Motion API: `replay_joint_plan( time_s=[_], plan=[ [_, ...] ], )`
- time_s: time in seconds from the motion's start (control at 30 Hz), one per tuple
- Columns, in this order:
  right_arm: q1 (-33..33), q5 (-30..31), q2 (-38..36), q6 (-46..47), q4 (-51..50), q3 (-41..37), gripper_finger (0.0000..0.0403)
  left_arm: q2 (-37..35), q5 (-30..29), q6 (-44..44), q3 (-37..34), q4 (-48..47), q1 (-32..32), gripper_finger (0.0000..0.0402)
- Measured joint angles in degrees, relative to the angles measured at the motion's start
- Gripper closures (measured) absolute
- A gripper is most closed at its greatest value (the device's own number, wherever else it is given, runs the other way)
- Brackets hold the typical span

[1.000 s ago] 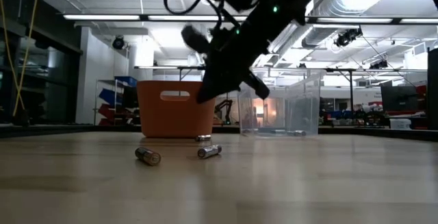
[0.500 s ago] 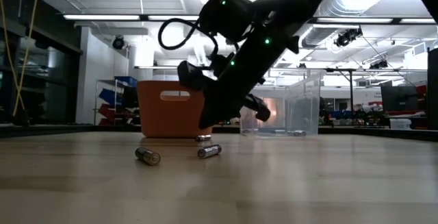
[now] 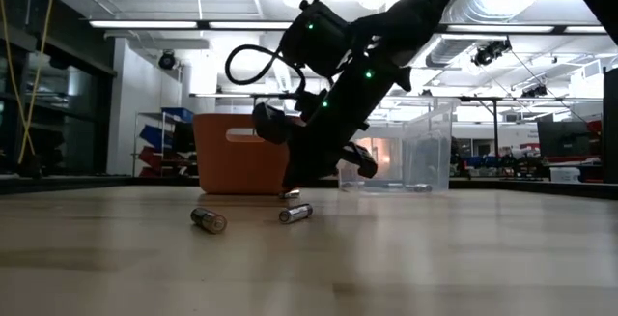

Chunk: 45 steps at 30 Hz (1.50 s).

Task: Sort batteries
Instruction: Put the silver battery into the transparent bin

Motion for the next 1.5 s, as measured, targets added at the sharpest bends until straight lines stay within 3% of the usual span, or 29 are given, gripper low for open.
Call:
replay_joint_plan(
  time_s=[0.13,0.4,0.57,0.7,0.97,1.13,1.33,1.5],
  plan=[
    [0.53,-4.39,-0.04,-2.09,-1.99,0.02,0.0403,0.00,0.00,-0.02,0.00,0.00,0.00,0.0401],
    [6.42,-6.70,-1.91,-4.60,-11.41,0.15,0.0403,0.00,-0.09,-0.02,0.00,-0.06,0.00,0.0401],
    [9.69,-6.59,-6.98,-7.33,-17.66,-0.17,0.0403,0.00,-0.17,0.08,0.00,-0.10,0.08,0.0401],
    [7.46,-6.13,-12.98,-11.78,-18.38,0.04,0.0403,0.00,-0.44,1.51,0.00,-0.04,0.26,0.0401],
    [0.29,-19.33,-13.29,-14.26,-18.01,0.00,0.0398,0.00,-1.90,2.35,0.00,-0.07,0.26,0.0401],
    [-0.28,-23.79,-10.61,-21.09,-18.09,-0.04,0.0358,0.00,-1.90,1.92,0.00,-0.17,0.26,0.0401],
    [-0.42,-12.48,-9.45,-24.11,-18.21,-0.04,0.0276,0.00,-1.92,1.35,0.00,-0.11,0.26,0.0401],
    [-1.35,-12.25,-9.46,-26.68,-20.35,-0.04,0.0232,0.00,-2.01,1.34,0.00,-0.09,0.26,0.0401]
  ],
)
